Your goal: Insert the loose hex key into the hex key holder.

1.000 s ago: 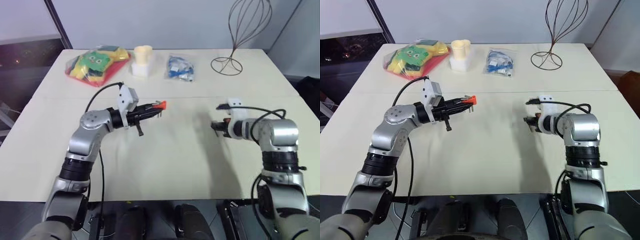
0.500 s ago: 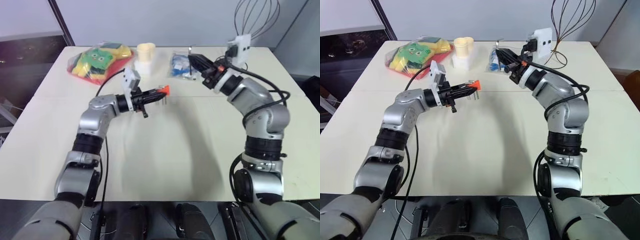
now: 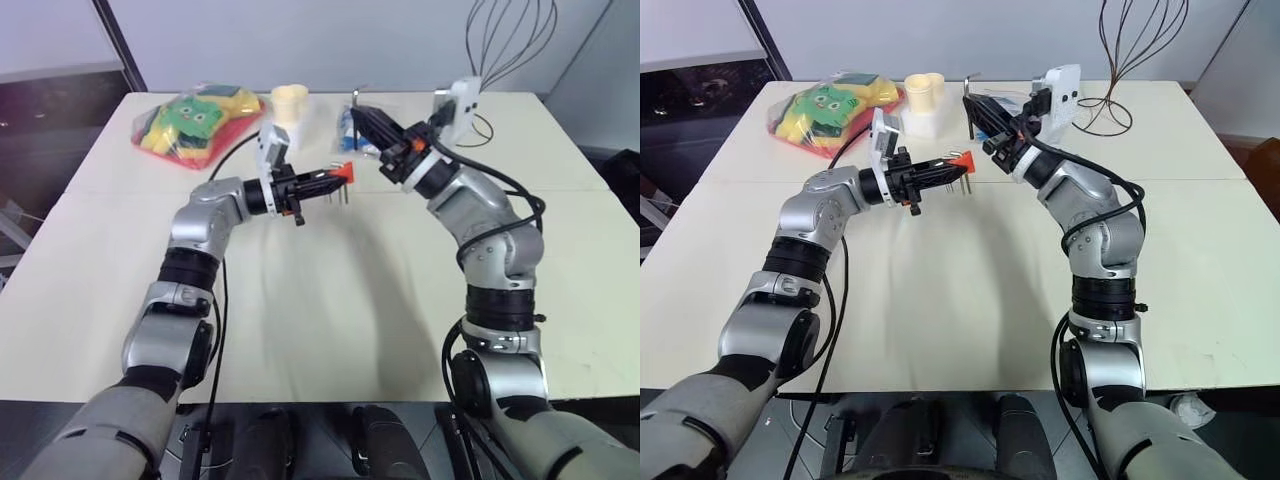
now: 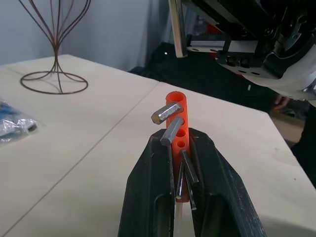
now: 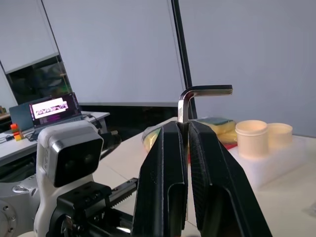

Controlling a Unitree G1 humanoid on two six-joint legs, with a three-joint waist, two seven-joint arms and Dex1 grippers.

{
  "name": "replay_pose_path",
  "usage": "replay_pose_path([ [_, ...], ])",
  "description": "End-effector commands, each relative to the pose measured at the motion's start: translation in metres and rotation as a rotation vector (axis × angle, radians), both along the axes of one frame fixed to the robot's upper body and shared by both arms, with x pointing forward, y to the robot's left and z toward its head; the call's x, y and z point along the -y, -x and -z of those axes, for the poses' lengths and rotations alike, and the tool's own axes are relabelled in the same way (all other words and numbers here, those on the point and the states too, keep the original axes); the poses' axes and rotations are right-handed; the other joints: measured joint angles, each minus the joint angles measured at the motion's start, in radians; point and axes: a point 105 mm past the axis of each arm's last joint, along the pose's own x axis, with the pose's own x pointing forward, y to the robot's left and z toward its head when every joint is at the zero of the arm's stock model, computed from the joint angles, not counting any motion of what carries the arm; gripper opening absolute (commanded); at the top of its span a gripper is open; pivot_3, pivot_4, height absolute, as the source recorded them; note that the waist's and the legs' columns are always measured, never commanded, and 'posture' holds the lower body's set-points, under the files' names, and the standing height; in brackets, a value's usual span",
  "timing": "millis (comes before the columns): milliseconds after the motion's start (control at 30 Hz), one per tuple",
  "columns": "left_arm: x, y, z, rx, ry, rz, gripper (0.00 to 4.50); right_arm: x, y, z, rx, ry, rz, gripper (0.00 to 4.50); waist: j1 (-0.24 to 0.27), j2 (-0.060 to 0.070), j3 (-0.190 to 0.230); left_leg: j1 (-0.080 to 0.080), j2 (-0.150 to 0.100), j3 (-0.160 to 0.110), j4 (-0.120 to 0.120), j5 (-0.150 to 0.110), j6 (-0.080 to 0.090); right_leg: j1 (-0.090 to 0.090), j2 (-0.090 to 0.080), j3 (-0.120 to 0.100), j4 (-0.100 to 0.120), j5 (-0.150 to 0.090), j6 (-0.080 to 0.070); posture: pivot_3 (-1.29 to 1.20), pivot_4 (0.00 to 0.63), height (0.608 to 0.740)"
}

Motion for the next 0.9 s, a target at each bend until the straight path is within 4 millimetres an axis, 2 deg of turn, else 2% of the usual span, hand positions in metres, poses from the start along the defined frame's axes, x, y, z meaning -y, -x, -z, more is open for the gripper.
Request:
replay_pose_path([
  [33, 0.001, 0.002, -0.024, 0.056, 0.052, 0.017, 0.0, -0.002, 0.009, -0.012, 0.064, -0.02, -0.016, 0.02, 0.001, 0.0, 0.0, 0.0, 0.0, 0.0, 0.0, 0.0, 0.0, 0.0, 0.0, 0.0, 0.0, 0.0, 0.0, 0.0, 0.15, 0.74],
  [433, 0.003, 0.004, -0.031, 0.067, 0.068, 0.025, 0.0, -0.002, 0.006, -0.002, 0.041, -0.014, -0.008, 0.02, 0.0, 0.0, 0.0, 0.0, 0.0, 0.0, 0.0, -0.001, 0.001, 0.0, 0.0, 0.0, 0.001, 0.0, 0.0, 0.0, 0.15, 0.74],
  [667, 0.005, 0.006, -0.018, 0.074, 0.015, 0.03, 0.0, -0.002, 0.005, -0.008, 0.058, -0.017, -0.004, 0.02, 0.0, 0.0, 0.0, 0.0, 0.0, 0.0, 0.0, -0.001, 0.001, 0.0, 0.0, 0.0, 0.001, 0.0, 0.0, 0.0, 0.15, 0.74],
  [900, 0.007, 0.005, -0.016, 0.082, 0.008, 0.024, 0.0, -0.007, 0.007, -0.01, 0.063, -0.02, -0.016, 0.02, 0.001, 0.0, 0.0, 0.0, 0.0, 0.0, 0.0, -0.001, 0.001, 0.0, 0.0, 0.0, 0.001, 0.0, 0.0, 0.0, 0.15, 0.74],
])
